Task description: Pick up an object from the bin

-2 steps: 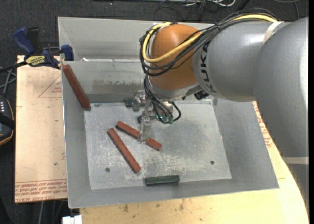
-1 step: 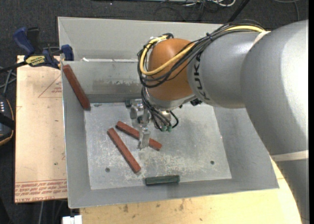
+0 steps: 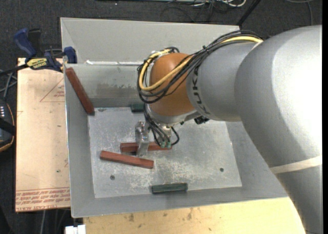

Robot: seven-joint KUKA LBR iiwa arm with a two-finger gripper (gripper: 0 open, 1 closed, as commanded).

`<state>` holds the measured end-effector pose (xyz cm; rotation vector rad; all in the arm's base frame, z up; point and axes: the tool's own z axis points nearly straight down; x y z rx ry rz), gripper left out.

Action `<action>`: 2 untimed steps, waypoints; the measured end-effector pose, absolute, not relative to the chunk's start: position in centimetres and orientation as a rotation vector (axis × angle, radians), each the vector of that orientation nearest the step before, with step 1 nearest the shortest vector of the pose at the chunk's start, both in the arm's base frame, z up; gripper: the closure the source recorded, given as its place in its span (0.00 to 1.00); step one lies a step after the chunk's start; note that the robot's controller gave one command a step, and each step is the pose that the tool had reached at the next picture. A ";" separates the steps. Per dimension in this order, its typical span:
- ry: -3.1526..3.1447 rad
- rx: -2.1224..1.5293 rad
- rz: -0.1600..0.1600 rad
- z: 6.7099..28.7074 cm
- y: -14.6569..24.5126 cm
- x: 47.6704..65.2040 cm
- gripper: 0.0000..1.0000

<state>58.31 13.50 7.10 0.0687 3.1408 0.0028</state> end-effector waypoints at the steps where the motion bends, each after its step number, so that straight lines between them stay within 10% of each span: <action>1: 3.141 0.070 0.003 7.1 13.5 58.3 1.00; 2: 3.135 0.039 0.004 26.0 14.1 58.3 1.00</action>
Offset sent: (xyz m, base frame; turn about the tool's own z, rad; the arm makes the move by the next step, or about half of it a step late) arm -0.0012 0.0051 0.1865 -0.0197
